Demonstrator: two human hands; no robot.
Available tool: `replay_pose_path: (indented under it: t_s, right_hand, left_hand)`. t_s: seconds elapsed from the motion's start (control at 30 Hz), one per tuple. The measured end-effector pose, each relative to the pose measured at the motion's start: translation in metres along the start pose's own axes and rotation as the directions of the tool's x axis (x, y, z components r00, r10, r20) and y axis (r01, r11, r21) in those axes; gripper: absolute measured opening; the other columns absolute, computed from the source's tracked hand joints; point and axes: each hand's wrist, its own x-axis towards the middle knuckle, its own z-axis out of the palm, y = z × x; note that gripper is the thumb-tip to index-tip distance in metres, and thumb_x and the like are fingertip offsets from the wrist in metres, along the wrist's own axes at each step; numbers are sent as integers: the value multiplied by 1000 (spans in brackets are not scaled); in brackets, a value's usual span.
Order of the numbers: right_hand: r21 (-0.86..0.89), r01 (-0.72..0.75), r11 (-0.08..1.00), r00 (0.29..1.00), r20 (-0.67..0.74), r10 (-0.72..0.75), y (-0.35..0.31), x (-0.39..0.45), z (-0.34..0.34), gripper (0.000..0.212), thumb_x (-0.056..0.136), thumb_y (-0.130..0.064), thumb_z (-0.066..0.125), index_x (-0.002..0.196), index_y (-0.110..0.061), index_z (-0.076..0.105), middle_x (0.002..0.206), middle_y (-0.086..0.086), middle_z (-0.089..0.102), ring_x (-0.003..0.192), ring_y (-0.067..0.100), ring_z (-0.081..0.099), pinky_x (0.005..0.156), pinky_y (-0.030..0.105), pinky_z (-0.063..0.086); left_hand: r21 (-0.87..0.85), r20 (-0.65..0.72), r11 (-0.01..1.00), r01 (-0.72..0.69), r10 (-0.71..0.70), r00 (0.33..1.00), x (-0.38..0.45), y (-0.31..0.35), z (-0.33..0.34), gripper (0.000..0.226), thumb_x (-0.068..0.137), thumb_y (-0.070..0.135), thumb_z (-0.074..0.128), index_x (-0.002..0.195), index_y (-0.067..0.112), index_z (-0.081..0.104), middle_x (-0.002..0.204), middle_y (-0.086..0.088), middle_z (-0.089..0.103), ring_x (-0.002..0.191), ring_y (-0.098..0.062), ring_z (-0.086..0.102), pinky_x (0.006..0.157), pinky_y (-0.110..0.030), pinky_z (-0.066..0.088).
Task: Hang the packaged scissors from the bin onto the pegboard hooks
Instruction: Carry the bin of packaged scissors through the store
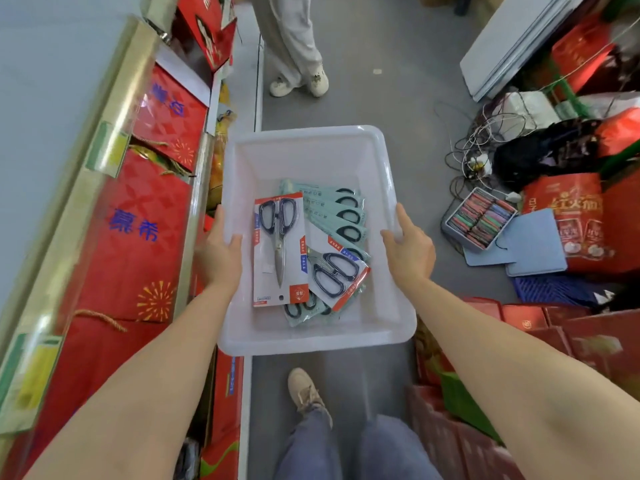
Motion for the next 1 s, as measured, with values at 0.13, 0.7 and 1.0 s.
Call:
replay_pose_path:
  t_s: [0.13,0.7,1.0]
  right_hand:
    - [17,-41,999,999,13,41,-11,40,33,55,95,-34,52,146,-40,32,89,2,55,80,20,49,73,31,41]
    - [-52,-24,998,991,130,31,-19,197,168,56,95,-37,49,147,-40,28,98,5,61,79,18,48,73,31,42]
    - [-104,-36,994,996,83,44,-22,224,212,54,97,-37,47,146,-40,27,88,3,56,74,25,54,70,32,42]
  left_hand:
    - [40,6,999,-19,19,1000,48,-4,28,65,92,18,65,151,26,39,127,-19,64,111,-37,62,92,-39,48]
    - [83,-33,992,94,-91,995,185,-46,154,63,89,19,68,147,27,46,120,-20,67,106,-40,64,87,-41,49]
    - [147,41,984,102,-109,993,233,-51,178,62,93,22,63,150,27,39,125,-18,63,112,-39,60,86,-44,47]
